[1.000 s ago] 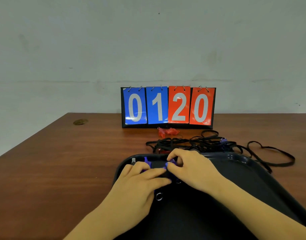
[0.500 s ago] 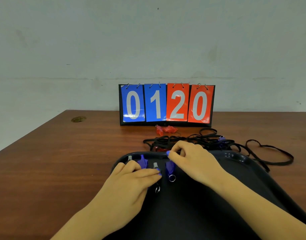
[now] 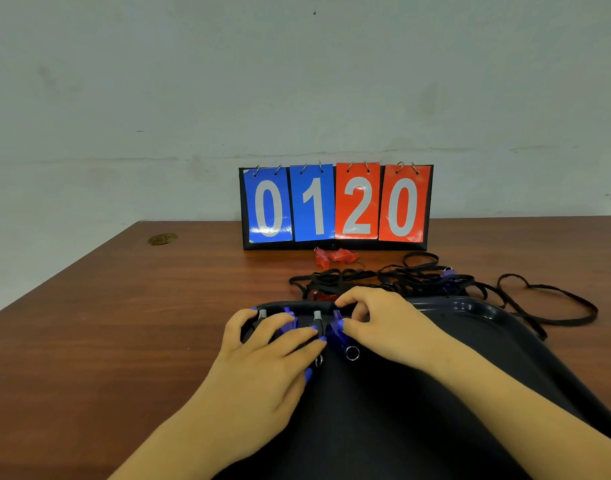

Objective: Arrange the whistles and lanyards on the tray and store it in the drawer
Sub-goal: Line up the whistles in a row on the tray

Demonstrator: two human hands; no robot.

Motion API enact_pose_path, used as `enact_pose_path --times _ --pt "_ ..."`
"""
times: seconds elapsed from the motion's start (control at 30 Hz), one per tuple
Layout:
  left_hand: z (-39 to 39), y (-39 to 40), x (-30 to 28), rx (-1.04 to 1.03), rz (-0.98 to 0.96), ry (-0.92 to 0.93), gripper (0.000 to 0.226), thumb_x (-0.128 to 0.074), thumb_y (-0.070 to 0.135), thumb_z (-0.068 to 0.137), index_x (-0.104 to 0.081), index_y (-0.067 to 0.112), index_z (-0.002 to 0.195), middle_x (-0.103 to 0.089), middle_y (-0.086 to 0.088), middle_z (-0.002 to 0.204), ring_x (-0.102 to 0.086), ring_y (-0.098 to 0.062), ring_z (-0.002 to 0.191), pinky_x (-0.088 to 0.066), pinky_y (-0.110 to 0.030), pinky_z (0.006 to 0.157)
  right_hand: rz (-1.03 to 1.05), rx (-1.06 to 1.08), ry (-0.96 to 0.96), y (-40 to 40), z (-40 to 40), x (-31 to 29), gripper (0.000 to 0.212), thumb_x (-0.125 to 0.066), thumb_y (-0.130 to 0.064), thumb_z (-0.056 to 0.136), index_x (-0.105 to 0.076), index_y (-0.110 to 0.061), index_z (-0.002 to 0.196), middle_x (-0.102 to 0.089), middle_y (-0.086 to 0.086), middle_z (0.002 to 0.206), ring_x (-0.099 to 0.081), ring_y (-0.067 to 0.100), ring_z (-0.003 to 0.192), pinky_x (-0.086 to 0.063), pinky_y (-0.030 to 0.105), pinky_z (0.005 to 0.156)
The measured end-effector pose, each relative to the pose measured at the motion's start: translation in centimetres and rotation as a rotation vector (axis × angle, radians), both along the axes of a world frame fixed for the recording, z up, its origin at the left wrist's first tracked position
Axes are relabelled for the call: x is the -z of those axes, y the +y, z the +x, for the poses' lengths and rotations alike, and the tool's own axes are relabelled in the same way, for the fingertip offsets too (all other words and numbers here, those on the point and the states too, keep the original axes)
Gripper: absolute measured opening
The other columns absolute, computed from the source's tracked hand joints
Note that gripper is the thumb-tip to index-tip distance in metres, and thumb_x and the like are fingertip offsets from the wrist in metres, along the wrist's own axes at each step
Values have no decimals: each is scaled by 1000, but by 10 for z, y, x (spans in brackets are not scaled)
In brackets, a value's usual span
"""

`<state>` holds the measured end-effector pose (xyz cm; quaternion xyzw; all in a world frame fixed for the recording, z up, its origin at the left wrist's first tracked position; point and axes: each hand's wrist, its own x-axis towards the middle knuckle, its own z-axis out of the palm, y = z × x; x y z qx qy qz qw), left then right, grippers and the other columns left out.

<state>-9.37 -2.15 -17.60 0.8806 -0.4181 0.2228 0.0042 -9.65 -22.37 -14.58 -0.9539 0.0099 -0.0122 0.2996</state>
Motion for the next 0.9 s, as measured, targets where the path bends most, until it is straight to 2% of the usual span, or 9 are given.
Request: enact_pose_path --times 0.17,0.3,0.57,0.9 --pt "4 -1 2 -17 -2 -6 45 -37 33 76 -65 32 112 -66 15 113 -43 -12 114 -27 -41 94 56 22 38 0 0 0 26 -56 -27 87 -59 -27 113 -66 -8 85 -62 11 86 -52 37 86" --pt "6 -2 3 -27 -4 2 48 -36 31 74 -65 31 113 -65 13 115 -43 -13 114 -27 -39 93 37 38 32 3 0 1 21 -55 -32 89 -60 -25 108 -66 -7 92 -62 11 89 -52 37 86" --pt "6 -2 5 -20 -30 7 48 -38 32 74 -65 29 113 -65 12 115 -43 -13 113 -27 -35 95 15 65 39 4 -2 2 14 -55 -34 86 -61 -23 91 -62 -9 91 -61 12 86 -51 39 85" --pt "7 -1 5 -25 -27 30 47 -39 32 77 -62 26 118 -63 10 118 -42 -14 115 -26 -35 96 0 58 1 2 1 4 14 -53 -32 88 -59 -20 92 -59 -8 88 -58 13 86 -50 36 81"
